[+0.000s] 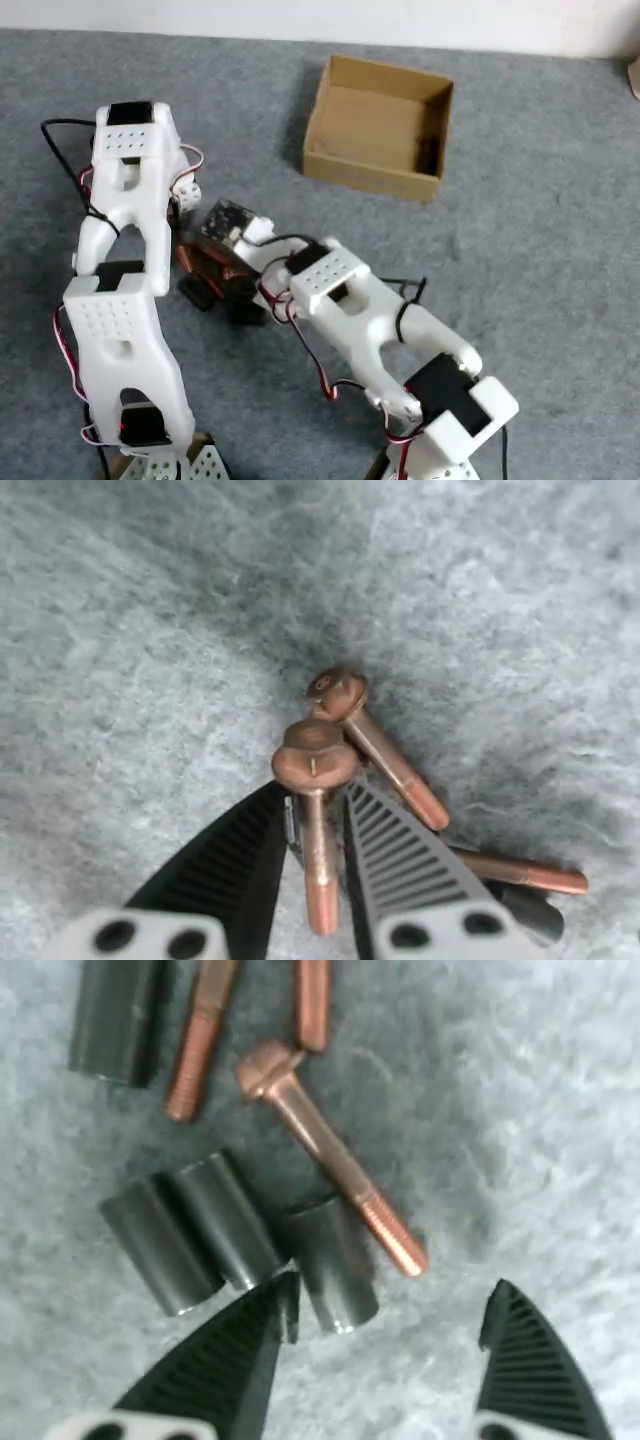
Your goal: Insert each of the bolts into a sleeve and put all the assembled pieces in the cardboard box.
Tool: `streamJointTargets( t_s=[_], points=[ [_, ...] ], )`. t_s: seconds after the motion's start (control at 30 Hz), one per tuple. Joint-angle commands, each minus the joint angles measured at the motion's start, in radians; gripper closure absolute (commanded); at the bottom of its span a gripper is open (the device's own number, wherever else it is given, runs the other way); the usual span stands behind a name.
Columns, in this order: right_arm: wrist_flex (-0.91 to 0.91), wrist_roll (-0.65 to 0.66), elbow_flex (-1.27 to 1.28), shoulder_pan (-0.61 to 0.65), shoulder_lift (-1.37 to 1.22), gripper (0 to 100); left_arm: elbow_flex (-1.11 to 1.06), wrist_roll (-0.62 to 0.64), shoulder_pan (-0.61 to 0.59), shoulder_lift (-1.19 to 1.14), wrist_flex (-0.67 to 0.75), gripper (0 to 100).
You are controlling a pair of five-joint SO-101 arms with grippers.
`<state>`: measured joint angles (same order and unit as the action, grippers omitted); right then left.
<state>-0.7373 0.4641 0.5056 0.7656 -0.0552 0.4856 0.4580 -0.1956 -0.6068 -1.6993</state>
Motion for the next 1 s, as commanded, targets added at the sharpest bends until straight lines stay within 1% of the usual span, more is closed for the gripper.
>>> streamJointTargets(
  t_s=[0.0,0.2,0.33,0.4,0.57,0.6,0.67,0.8,0.87,0.97],
  points=[
    [-0.004,0.041,-0.042,0.001,0.004,72.1,0.045,0.0,-0.028,0.076,-0.011,100],
    [0.027,0.043,-0.041,0.015,-0.019,72.1,0.038,0.002,-0.039,0.119,-0.011,100],
    [0.056,0.044,-0.051,0.035,-0.14,72.1,0.039,0.003,-0.084,0.14,-0.011,100],
    [0.056,0.044,-0.101,0.041,-0.205,72.1,0.042,0.003,-0.102,0.142,-0.011,100],
    [0.056,0.044,-0.176,0.041,-0.265,72.2,0.044,0.003,-0.099,0.142,-0.011,100],
    [0.056,0.044,-0.179,0.039,-0.266,73.4,0.044,0.003,-0.099,0.142,-0.011,100],
    [0.056,0.044,-0.177,0.039,-0.269,78.9,0.044,0.003,-0.099,0.142,-0.009,100],
    [0.056,0.044,-0.177,0.039,-0.271,99.5,0.044,0.003,-0.099,0.14,-0.009,100],
    [0.056,0.04,-0.177,0.038,-0.271,98.1,0.044,0.003,-0.099,0.137,-0.009,100],
    [0.051,0.037,-0.176,0.036,-0.266,99.5,0.044,0.003,-0.099,0.136,-0.009,100]
  ],
)
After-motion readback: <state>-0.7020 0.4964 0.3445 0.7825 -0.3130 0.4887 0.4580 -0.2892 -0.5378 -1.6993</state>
